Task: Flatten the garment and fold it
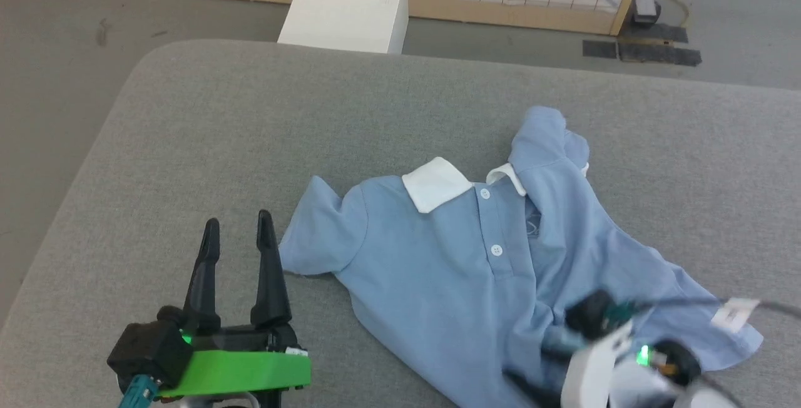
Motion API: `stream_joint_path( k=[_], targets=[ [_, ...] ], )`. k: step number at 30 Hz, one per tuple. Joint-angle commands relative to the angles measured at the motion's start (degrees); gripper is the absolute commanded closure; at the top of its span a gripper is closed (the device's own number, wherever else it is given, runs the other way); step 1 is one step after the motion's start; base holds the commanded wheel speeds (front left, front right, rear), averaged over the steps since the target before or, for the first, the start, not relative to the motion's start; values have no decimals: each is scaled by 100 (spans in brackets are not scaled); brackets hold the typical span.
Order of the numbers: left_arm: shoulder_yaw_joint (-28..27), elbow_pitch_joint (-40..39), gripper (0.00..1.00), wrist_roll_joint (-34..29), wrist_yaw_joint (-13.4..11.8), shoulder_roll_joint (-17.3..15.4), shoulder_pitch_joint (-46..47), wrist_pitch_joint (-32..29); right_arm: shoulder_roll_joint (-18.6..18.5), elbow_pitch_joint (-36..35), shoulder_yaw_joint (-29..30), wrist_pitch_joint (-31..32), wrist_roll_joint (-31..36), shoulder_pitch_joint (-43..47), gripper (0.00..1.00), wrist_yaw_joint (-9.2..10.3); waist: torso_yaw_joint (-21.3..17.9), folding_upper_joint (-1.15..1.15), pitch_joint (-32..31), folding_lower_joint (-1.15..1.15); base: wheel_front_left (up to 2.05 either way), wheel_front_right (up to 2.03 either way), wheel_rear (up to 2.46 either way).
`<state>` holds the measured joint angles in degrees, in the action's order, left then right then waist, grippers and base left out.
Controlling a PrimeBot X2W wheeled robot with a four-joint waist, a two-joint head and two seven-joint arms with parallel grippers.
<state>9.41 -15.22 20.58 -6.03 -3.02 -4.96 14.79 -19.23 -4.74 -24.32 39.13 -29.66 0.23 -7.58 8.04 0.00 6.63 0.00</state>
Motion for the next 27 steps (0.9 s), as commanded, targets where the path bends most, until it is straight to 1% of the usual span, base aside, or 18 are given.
stream_joint_path(
  k=[1,3,5,7,10,13,20,25,26,27],
  targets=[
    [-29,7,0,26,46,14,-61,20,138,-97,249,-136,-82,-291,0,9,-46,0,-64,0,0,0,0],
    [-21,2,0,31,45,14,-71,20,271,-137,657,-339,-13,-599,0,9,-53,0,-74,0,0,0,0],
    [12,-11,0,41,40,14,-66,20,223,-62,916,-548,258,-923,0,9,-44,0,-51,0,0,0,0],
    [49,-24,0,48,39,14,-51,20,196,192,1134,-695,476,-1181,0,9,-30,0,0,0,0,0,0],
    [105,-19,0,39,45,14,0,20,118,731,1300,-729,667,-1480,0,9,28,0,114,0,0,0,0],
    [163,-19,0,45,34,14,98,20,-99,1279,1275,-699,855,-1759,0,9,164,0,268,0,0,0,0],
    [207,-43,0,70,-29,14,211,20,-274,2081,1173,-540,880,-2204,0,9,424,0,581,0,0,0,0],
    [253,-59,0,96,-61,14,294,20,-279,2573,1090,-467,879,-2409,0,9,501,0,704,0,0,0,0],
    [262,-57,0,98,-69,14,310,20,-264,2649,1096,-480,869,-2436,5,9,499,0,711,0,0,0,0],
    [270,-55,0,100,-82,14,332,20,-237,2724,1116,-532,855,-2476,55,9,484,0,720,0,0,0,0]
  ],
)
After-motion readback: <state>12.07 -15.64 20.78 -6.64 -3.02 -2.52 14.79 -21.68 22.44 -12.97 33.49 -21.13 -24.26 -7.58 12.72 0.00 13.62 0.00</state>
